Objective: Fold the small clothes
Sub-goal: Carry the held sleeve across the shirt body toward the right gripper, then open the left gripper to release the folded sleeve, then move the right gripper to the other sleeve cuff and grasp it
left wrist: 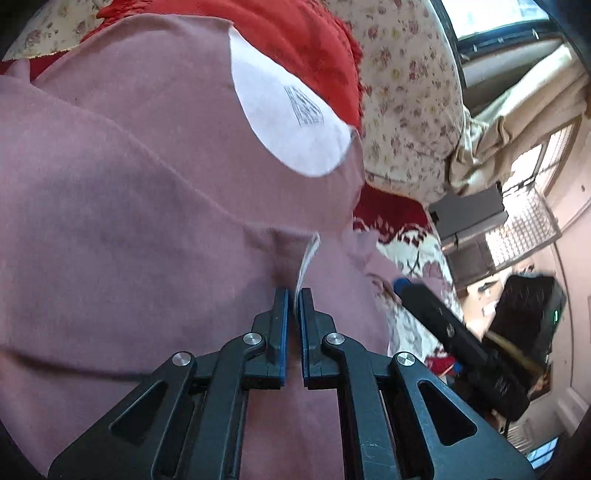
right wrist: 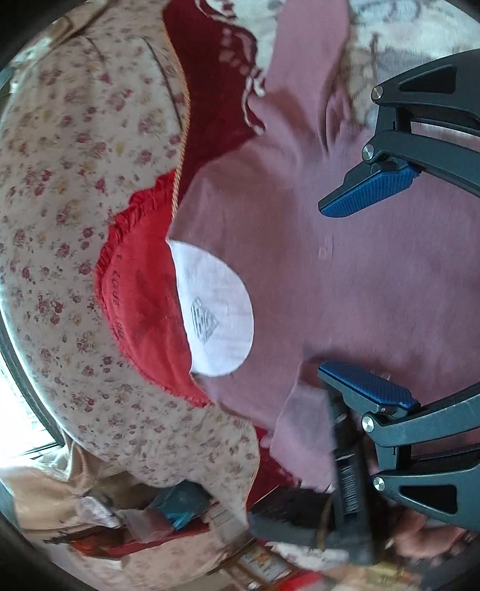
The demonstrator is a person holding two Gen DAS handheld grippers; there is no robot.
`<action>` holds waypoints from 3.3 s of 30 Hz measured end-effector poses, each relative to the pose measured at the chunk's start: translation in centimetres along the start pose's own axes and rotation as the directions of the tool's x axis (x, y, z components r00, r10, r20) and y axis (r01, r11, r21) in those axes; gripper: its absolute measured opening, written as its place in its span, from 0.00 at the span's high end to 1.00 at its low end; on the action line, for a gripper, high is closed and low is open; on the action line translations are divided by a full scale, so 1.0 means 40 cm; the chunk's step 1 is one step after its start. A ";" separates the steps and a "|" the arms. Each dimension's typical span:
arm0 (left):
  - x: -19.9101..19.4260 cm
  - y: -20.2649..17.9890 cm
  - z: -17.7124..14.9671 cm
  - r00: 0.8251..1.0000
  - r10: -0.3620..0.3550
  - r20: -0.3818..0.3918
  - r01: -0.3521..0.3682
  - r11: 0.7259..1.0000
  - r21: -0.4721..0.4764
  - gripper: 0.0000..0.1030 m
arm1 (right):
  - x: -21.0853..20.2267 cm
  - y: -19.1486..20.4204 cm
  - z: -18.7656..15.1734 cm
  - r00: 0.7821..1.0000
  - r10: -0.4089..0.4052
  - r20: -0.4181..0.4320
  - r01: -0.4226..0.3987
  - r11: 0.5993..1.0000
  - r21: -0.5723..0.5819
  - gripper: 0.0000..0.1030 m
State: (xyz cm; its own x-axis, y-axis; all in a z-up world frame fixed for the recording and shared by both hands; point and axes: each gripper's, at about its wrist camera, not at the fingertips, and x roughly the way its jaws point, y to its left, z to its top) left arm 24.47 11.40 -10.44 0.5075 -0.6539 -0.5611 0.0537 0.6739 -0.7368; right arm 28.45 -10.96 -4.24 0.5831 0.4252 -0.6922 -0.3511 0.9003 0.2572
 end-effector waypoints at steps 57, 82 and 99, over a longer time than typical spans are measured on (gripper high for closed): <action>-0.226 0.103 -0.037 0.867 0.436 0.240 -0.412 0.899 -0.145 0.94 | 0.141 -0.284 0.093 0.989 -0.020 -0.148 0.056 0.967 0.247 0.98; -0.138 0.104 0.041 0.842 0.504 0.193 -0.514 0.858 -0.003 0.80 | 0.150 -0.241 0.018 0.965 -0.082 -0.248 0.103 0.992 0.073 0.98; -0.166 -0.066 -0.021 0.873 0.366 0.322 -0.434 0.885 0.171 0.58 | -0.472 -0.678 -0.032 0.801 -0.596 0.057 0.587 0.801 0.117 0.57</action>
State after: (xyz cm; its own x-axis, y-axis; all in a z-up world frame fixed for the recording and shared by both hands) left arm 20.24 13.70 -5.08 0.7395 -0.2136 -0.6384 -0.0258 0.9386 -0.3440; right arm 26.03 -43.50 0.99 0.7182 -0.1905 -0.6692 0.1468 0.9816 -0.1218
